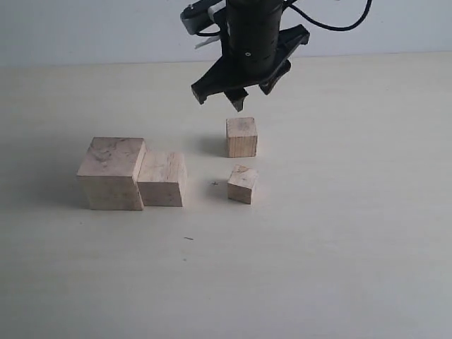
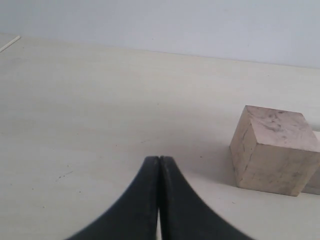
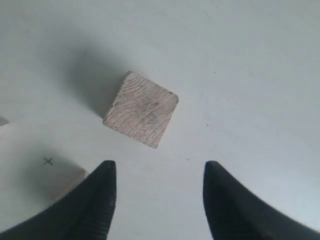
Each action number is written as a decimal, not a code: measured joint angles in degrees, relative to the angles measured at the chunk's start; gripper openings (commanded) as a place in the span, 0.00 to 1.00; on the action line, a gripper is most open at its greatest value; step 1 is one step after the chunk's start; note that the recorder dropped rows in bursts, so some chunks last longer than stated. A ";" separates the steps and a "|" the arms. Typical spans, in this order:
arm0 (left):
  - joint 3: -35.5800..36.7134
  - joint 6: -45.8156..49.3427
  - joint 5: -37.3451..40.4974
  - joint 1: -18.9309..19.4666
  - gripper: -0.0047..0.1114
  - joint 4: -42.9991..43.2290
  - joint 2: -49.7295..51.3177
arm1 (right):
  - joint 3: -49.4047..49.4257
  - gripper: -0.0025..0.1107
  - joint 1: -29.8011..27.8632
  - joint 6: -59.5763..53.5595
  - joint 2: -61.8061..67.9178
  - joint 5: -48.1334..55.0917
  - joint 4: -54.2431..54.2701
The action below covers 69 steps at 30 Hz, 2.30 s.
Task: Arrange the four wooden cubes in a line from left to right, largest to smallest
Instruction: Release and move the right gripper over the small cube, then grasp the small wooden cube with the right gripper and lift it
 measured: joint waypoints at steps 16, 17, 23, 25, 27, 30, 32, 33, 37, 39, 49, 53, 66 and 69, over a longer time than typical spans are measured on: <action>0.00 0.00 0.00 0.00 0.04 0.00 0.00 | 0.00 0.65 0.00 12.88 10.08 -6.63 0.15; 0.00 0.00 0.00 0.00 0.04 0.00 0.00 | 0.00 0.65 0.00 13.42 10.22 -7.08 0.49; 0.00 0.00 0.00 0.00 0.04 0.00 0.00 | 0.00 0.65 0.00 15.36 10.36 -7.94 1.17; 0.00 0.00 0.00 0.00 0.04 0.00 0.00 | 0.00 0.65 0.00 14.89 10.36 -7.98 1.30; 0.00 0.00 0.00 0.00 0.04 0.00 0.00 | 0.00 0.65 0.00 12.60 10.36 -8.07 1.30; 0.00 0.00 0.00 0.00 0.04 0.00 0.00 | 0.00 0.65 0.00 6.66 10.36 -8.07 1.18; 0.00 0.00 0.00 0.00 0.04 0.00 0.00 | 0.00 0.65 0.00 2.23 10.36 -8.07 1.08; 0.00 0.00 0.00 0.00 0.04 0.00 0.00 | 0.00 0.65 0.00 -0.08 10.36 -8.07 1.08; 0.00 0.00 0.00 0.00 0.04 0.00 0.00 | 0.00 0.61 0.00 -7.19 10.36 -8.07 1.08; 0.00 0.00 0.00 0.00 0.04 0.00 0.00 | 0.00 0.60 -0.37 -9.07 10.36 -8.11 1.08; 0.00 0.00 0.00 0.00 0.04 0.00 0.00 | 0.00 0.59 -6.38 -21.17 10.36 -8.25 16.00; 0.00 0.00 0.00 0.00 0.04 0.00 0.00 | 0.00 0.57 -6.58 -27.24 10.45 -8.15 21.51; 0.00 0.00 0.00 0.00 0.04 0.00 0.00 | 0.00 0.02 -6.58 -30.78 12.07 -7.05 19.82; 0.00 0.00 0.00 0.00 0.04 0.00 0.00 | 0.00 0.02 -6.58 -40.25 9.61 -6.12 27.80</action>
